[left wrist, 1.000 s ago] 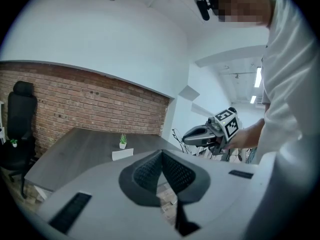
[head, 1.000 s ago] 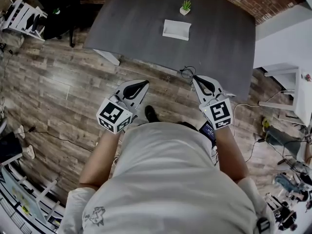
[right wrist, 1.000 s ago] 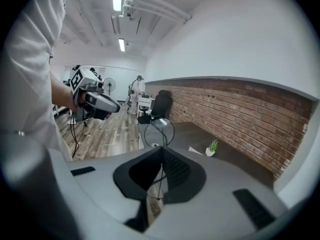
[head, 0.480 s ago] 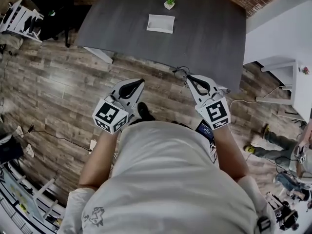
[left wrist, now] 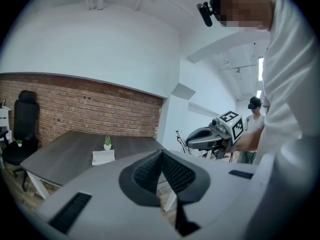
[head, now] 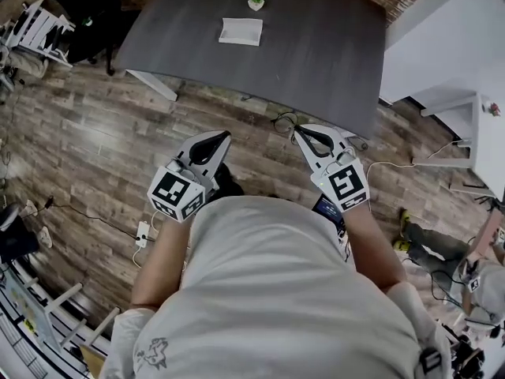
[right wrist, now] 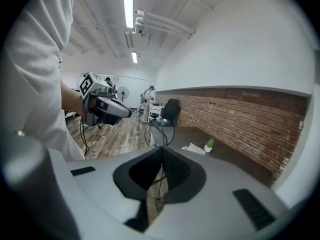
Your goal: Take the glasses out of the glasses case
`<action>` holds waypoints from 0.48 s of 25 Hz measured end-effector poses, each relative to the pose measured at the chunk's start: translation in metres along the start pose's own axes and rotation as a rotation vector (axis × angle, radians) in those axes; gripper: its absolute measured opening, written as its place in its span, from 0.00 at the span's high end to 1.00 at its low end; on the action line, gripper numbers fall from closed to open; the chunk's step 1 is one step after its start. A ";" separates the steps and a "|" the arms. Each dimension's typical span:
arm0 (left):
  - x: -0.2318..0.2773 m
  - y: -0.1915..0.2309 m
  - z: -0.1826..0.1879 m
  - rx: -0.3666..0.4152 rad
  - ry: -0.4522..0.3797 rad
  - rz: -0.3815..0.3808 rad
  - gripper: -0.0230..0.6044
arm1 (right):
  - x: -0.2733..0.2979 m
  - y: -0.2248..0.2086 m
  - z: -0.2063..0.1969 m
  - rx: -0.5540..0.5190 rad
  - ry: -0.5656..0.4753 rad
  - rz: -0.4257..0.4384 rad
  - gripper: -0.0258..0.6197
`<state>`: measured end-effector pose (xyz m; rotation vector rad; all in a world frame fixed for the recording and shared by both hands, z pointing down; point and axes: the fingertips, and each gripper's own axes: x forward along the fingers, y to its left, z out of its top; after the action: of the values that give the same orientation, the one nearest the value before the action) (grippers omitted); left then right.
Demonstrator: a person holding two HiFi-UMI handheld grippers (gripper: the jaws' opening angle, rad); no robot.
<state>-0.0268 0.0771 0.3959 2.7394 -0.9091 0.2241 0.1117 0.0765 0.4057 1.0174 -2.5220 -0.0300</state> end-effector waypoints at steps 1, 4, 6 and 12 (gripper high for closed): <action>-0.001 -0.009 -0.002 0.000 -0.001 0.006 0.95 | -0.007 0.002 -0.003 -0.001 -0.005 0.006 0.94; 0.001 -0.037 -0.008 0.005 -0.001 0.019 0.95 | -0.034 0.007 -0.009 -0.010 -0.015 0.018 0.94; 0.000 -0.056 -0.011 0.008 -0.004 0.027 0.95 | -0.052 0.011 -0.015 -0.003 -0.029 0.019 0.94; -0.014 -0.091 -0.012 0.014 -0.017 0.076 0.95 | -0.093 0.025 -0.027 0.017 -0.055 0.034 0.94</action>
<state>0.0159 0.1591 0.3872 2.7264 -1.0215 0.2227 0.1649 0.1604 0.4000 0.9933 -2.5928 -0.0270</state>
